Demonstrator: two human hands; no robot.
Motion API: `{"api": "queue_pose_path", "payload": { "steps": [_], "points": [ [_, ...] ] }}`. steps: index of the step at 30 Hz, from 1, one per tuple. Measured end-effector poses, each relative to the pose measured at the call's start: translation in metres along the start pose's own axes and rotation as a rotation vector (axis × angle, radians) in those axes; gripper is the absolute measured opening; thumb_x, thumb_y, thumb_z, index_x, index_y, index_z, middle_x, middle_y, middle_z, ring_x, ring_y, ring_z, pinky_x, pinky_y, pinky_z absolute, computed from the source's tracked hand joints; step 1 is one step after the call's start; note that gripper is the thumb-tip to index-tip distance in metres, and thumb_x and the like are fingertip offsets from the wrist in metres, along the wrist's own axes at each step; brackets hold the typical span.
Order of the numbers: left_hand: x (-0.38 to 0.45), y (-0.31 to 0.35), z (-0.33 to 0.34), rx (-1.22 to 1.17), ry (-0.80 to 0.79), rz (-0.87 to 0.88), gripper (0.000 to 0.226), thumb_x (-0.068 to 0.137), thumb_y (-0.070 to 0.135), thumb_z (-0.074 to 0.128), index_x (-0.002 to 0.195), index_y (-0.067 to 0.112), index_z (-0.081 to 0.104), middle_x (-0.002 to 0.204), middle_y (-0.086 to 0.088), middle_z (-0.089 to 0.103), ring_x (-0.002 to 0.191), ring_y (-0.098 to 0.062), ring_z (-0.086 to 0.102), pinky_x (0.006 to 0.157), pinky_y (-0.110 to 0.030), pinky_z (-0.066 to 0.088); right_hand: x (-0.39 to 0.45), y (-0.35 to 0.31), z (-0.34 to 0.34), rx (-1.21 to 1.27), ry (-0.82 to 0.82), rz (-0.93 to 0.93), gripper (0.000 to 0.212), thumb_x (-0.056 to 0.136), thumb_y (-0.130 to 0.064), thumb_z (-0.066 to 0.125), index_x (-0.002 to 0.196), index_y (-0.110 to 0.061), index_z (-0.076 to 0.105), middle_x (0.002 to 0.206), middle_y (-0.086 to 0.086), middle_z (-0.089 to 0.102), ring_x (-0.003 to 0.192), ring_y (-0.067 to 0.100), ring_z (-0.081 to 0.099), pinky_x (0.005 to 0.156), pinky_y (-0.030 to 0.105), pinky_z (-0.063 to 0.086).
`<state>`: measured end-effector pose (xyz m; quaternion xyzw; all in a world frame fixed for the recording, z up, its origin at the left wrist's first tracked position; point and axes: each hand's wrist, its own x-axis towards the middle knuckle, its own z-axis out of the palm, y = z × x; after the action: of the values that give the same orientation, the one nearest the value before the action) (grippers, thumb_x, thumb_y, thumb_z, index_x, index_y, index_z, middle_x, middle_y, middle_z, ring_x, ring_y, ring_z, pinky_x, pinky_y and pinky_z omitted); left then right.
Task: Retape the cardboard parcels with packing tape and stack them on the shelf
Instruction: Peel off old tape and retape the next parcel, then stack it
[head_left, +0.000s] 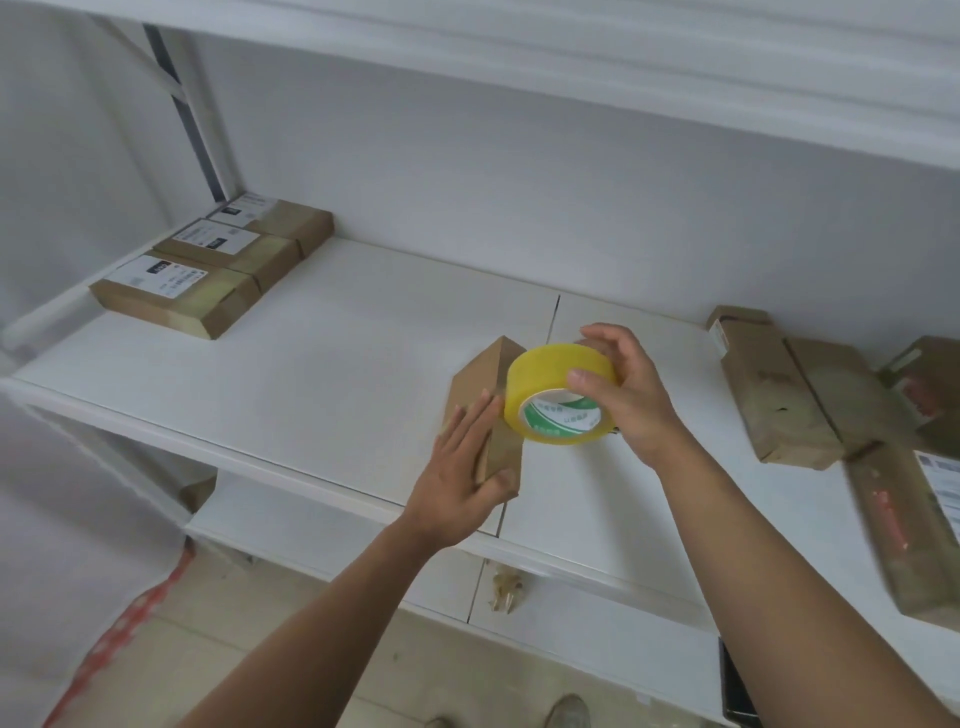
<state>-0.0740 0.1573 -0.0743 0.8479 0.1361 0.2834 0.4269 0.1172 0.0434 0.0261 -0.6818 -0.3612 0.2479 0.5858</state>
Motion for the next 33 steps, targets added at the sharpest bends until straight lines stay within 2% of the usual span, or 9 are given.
{"api": "queue_pose_path", "payload": {
  "steps": [4, 8, 10, 12, 16, 20, 26, 29, 33],
  "points": [
    [-0.004, -0.005, -0.008, -0.267, 0.092, -0.018, 0.067, 0.090, 0.022, 0.046, 0.154, 0.014, 0.029, 0.160, -0.003, 0.032, 0.149, -0.020, 0.028, 0.119, -0.045, 0.030, -0.002, 0.010, 0.011, 0.091, 0.003, -0.014, 0.062, 0.062, -0.033, 0.082, 0.117, -0.023, 0.057, 0.112, -0.005, 0.065, 0.107, 0.009, 0.061, 0.088, 0.025, 0.050],
    [-0.012, -0.015, -0.029, -0.288, 0.114, -0.177, 0.057, 0.092, 0.033, 0.042, 0.148, 0.030, 0.033, 0.150, 0.012, 0.045, 0.140, -0.005, 0.042, 0.112, -0.023, 0.037, -0.002, 0.011, 0.040, 0.060, -0.139, 0.029, 0.063, 0.076, -0.001, 0.082, 0.126, -0.018, 0.048, 0.120, 0.006, 0.064, 0.112, 0.007, 0.061, 0.082, 0.020, 0.051],
    [-0.005, -0.019, -0.045, -0.207, 0.034, -0.212, 0.055, 0.091, 0.037, 0.041, 0.146, 0.038, 0.035, 0.144, 0.018, 0.049, 0.134, 0.001, 0.046, 0.107, -0.017, 0.039, 0.004, 0.010, 0.053, 0.016, -0.159, 0.014, 0.059, 0.079, -0.001, 0.080, 0.122, -0.025, 0.048, 0.120, 0.001, 0.063, 0.109, 0.005, 0.062, 0.083, 0.021, 0.052],
    [0.008, -0.018, -0.063, -0.134, -0.021, -0.270, 0.059, 0.085, 0.043, 0.043, 0.144, 0.043, 0.038, 0.137, 0.020, 0.055, 0.125, 0.005, 0.052, 0.102, -0.019, 0.042, 0.009, 0.012, 0.064, -0.059, -0.127, -0.013, 0.056, 0.081, -0.007, 0.081, 0.119, -0.028, 0.046, 0.118, 0.000, 0.063, 0.107, 0.008, 0.063, 0.084, 0.020, 0.052],
    [0.027, 0.005, -0.070, -0.024, -0.099, -0.334, 0.062, 0.080, 0.039, 0.056, 0.140, 0.029, 0.049, 0.122, 0.010, 0.061, 0.111, -0.012, 0.058, 0.091, -0.029, 0.046, 0.009, 0.020, 0.075, -0.136, -0.015, -0.048, 0.056, 0.081, -0.011, 0.081, 0.119, -0.026, 0.042, 0.109, -0.007, 0.062, 0.098, 0.003, 0.062, 0.076, 0.015, 0.050],
    [0.025, 0.010, -0.049, 0.127, 0.048, -0.365, 0.055, 0.088, 0.030, 0.068, 0.139, 0.023, 0.047, 0.124, 0.001, 0.064, 0.110, -0.021, 0.059, 0.087, -0.028, 0.044, 0.006, 0.021, 0.078, -0.133, 0.017, -0.063, 0.065, 0.079, -0.012, 0.084, 0.124, -0.027, 0.039, 0.111, -0.015, 0.058, 0.093, -0.013, 0.059, 0.075, 0.011, 0.049],
    [0.022, 0.010, -0.046, 0.160, 0.090, -0.353, 0.057, 0.082, 0.042, 0.053, 0.136, 0.025, 0.051, 0.117, 0.000, 0.068, 0.105, -0.028, 0.062, 0.088, -0.037, 0.052, 0.008, 0.015, 0.072, -0.179, -0.004, -0.065, 0.063, 0.075, -0.019, 0.087, 0.121, -0.029, 0.045, 0.108, -0.009, 0.063, 0.096, 0.005, 0.064, 0.076, 0.015, 0.051],
    [0.022, 0.008, -0.048, 0.158, 0.090, -0.364, 0.064, 0.084, 0.040, 0.053, 0.147, 0.027, 0.044, 0.128, 0.000, 0.065, 0.113, -0.025, 0.059, 0.092, -0.033, 0.049, 0.004, 0.013, 0.057, -0.242, -0.001, -0.079, 0.063, 0.075, -0.020, 0.087, 0.122, -0.030, 0.046, 0.108, -0.008, 0.063, 0.095, 0.003, 0.064, 0.075, 0.013, 0.051],
    [0.022, 0.008, -0.045, 0.203, 0.059, -0.387, 0.076, 0.088, 0.044, 0.053, 0.156, 0.020, 0.029, 0.152, 0.000, 0.047, 0.136, -0.022, 0.047, 0.109, -0.034, 0.041, -0.007, 0.018, 0.036, -0.241, 0.002, -0.030, 0.065, 0.074, -0.018, 0.087, 0.123, -0.032, 0.046, 0.110, -0.011, 0.062, 0.099, 0.006, 0.064, 0.078, 0.017, 0.054]
  ]
}}
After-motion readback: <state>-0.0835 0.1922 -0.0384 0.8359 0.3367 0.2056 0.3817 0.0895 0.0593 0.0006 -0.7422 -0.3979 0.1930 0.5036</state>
